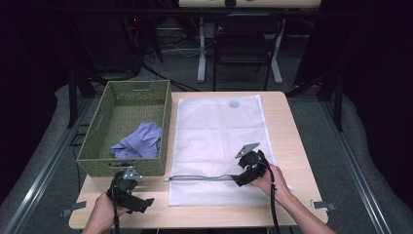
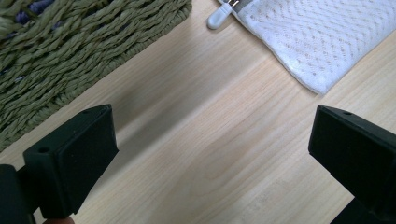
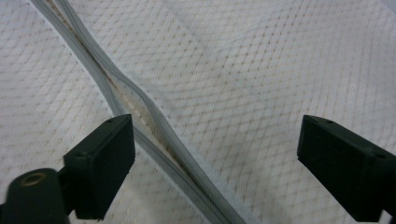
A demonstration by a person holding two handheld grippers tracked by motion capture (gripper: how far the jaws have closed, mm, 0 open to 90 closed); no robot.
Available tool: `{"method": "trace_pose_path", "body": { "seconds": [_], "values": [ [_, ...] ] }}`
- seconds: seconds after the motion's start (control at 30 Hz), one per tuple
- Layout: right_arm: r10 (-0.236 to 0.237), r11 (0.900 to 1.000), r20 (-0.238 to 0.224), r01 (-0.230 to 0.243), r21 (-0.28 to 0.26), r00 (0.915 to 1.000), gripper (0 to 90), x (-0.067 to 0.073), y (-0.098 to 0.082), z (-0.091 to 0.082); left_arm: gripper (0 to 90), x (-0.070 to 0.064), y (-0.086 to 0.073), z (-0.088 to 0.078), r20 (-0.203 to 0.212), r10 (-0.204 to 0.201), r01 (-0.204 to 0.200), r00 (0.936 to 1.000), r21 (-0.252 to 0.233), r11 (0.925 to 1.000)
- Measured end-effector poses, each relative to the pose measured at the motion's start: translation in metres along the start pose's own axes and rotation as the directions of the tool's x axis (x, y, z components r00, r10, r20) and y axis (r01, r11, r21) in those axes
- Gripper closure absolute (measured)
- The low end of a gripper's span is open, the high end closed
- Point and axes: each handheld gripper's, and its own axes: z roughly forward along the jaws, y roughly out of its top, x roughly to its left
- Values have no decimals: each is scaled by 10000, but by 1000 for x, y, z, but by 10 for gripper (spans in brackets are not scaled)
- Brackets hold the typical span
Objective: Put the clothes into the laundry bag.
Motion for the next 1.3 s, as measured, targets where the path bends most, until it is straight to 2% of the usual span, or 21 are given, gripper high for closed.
{"method": "trace_pose_path", "body": {
  "seconds": [0.13,0.17,0.27,0.37,0.57,0.6,0.73,0.83,1.13,1.3],
  "values": [
    [-156,9999,-56,156,43,9999,167,1,8,9,11,1,1,2,48,-7,6,10000,74,10000],
    [-256,9996,-117,257,96,9996,221,3,11,13,11,2,1,3,135,1,-3,9999,124,9999],
    [-299,9994,-137,301,180,9995,252,4,12,17,11,3,0,3,190,-31,29,9998,143,9999],
    [-425,9985,-346,436,321,9985,303,7,13,21,11,4,-1,2,233,-78,75,9997,103,9999],
    [-466,9980,-681,494,399,9966,345,8,12,24,11,4,0,3,285,-81,78,9996,115,9999],
    [-458,9977,-930,501,447,9946,353,9,12,26,11,3,0,5,324,-98,91,9994,194,9998],
    [-438,9977,-1045,490,471,9936,375,11,12,28,12,4,0,5,363,-95,86,9993,243,9997],
    [-643,9965,-1099,696,455,9919,396,13,15,31,12,3,0,4,385,-39,30,9992,239,9997],
    [-352,9976,-1391,432,550,9897,503,12,21,35,12,5,-1,6,437,-31,20,9990,253,9997],
    [-212,9978,-1381,297,596,9902,568,11,24,36,13,5,-1,5,463,-54,43,9989,226,9997]
  ]
}}
